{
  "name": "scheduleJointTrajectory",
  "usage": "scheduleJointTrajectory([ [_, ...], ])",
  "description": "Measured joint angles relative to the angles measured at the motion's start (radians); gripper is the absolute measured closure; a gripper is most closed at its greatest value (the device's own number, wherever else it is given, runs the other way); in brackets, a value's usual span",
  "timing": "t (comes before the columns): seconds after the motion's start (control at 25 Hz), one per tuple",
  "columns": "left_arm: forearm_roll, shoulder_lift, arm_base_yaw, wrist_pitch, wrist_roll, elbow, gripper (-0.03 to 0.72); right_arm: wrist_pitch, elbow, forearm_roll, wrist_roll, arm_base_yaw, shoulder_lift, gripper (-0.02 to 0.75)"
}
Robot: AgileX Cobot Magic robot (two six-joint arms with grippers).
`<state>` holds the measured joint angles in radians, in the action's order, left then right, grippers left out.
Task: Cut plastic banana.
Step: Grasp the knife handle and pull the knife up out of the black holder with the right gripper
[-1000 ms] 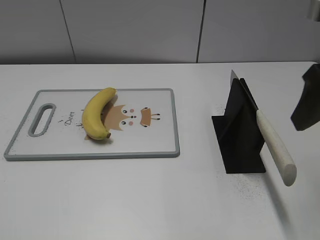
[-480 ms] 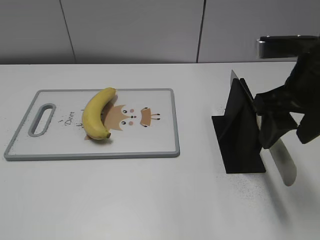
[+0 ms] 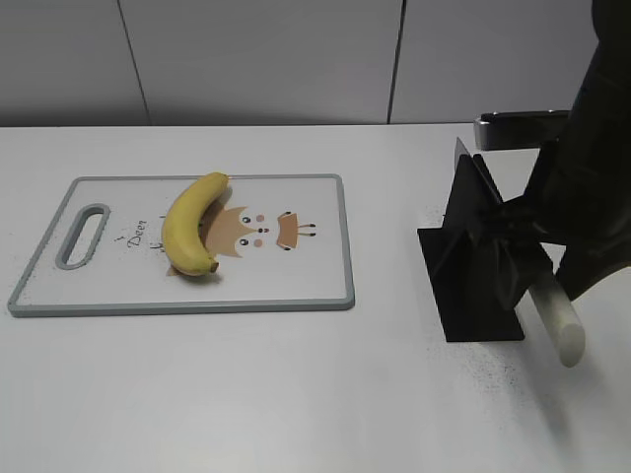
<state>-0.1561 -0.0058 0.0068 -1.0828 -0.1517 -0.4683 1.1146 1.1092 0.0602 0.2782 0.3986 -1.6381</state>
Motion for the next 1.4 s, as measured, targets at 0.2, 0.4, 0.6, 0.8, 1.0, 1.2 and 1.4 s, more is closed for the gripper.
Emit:
scheduleJointTrajectory([
  [0.2, 0.0, 0.0, 0.0, 0.0, 0.0, 0.0, 0.099, -0.013, 0.003, 0.0, 0.003, 0.0, -0.018, 0.342],
  [0.4, 0.0, 0.0, 0.0, 0.0, 0.0, 0.0, 0.099, -0.017, 0.01, 0.0, 0.022, 0.0, -0.023, 0.444],
  [0.6, 0.0, 0.0, 0.0, 0.0, 0.0, 0.0, 0.099, -0.008, 0.012, 0.0, 0.039, 0.0, -0.023, 0.535],
  [0.8, 0.0, 0.0, 0.0, 0.0, 0.0, 0.0, 0.099, 0.027, 0.012, 0.004, 0.043, 0.0, -0.023, 0.574],
  [1.0, 0.0, 0.0, 0.0, 0.0, 0.0, 0.0, 0.099, 0.033, 0.012, 0.009, 0.05, 0.0, -0.023, 0.574],
  [1.2, 0.0, 0.0, 0.0, 0.0, 0.0, 0.0, 0.099, 0.039, 0.021, 0.008, 0.05, 0.0, -0.023, 0.574],
  [1.4, 0.0, 0.0, 0.0, 0.0, 0.0, 0.0, 0.099, 0.041, 0.052, 0.007, 0.058, 0.0, -0.013, 0.574],
])
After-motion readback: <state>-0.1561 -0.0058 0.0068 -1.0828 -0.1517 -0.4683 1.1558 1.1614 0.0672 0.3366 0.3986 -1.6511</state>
